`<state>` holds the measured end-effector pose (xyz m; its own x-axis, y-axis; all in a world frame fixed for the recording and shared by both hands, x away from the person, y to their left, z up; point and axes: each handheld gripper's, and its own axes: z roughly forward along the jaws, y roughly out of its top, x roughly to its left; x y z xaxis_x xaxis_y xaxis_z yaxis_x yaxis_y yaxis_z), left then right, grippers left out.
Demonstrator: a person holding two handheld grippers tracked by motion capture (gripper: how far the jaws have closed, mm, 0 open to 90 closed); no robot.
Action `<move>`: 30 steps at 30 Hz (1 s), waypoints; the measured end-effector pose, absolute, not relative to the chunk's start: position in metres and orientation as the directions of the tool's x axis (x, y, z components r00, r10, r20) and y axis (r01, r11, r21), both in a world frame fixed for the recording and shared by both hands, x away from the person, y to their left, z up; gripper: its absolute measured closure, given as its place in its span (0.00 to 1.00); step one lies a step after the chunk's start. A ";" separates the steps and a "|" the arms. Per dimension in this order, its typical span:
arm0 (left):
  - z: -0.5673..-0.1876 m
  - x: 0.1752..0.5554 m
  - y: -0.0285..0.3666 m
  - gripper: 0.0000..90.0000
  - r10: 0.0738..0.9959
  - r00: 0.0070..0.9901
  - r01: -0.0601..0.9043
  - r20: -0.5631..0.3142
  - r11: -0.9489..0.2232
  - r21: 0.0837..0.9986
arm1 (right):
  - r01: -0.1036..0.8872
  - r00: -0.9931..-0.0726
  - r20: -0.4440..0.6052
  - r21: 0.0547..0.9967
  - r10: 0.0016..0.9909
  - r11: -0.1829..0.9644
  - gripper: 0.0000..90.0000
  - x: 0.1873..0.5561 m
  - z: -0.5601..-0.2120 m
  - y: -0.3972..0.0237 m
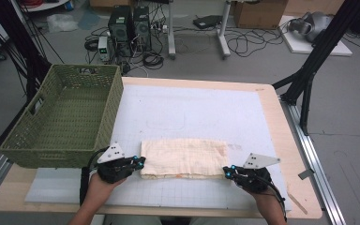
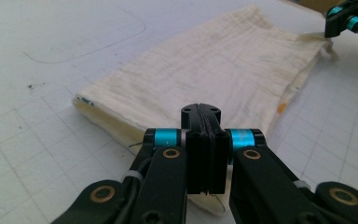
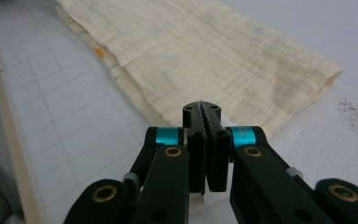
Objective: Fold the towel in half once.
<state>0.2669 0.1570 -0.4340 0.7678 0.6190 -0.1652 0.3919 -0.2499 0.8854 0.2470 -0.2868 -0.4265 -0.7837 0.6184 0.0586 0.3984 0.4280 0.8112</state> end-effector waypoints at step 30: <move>-0.435 0.272 0.159 0.67 0.692 0.700 0.426 -0.177 -0.205 0.881 | 0.503 -0.742 0.077 0.721 0.666 0.476 0.99 0.249 -0.436 -0.283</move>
<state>0.2722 0.1591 -0.4348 0.7000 0.6919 -0.1771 0.4259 -0.2054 0.8811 0.2495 -0.2831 -0.4357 -0.7416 0.6663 0.0772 0.5031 0.4764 0.7210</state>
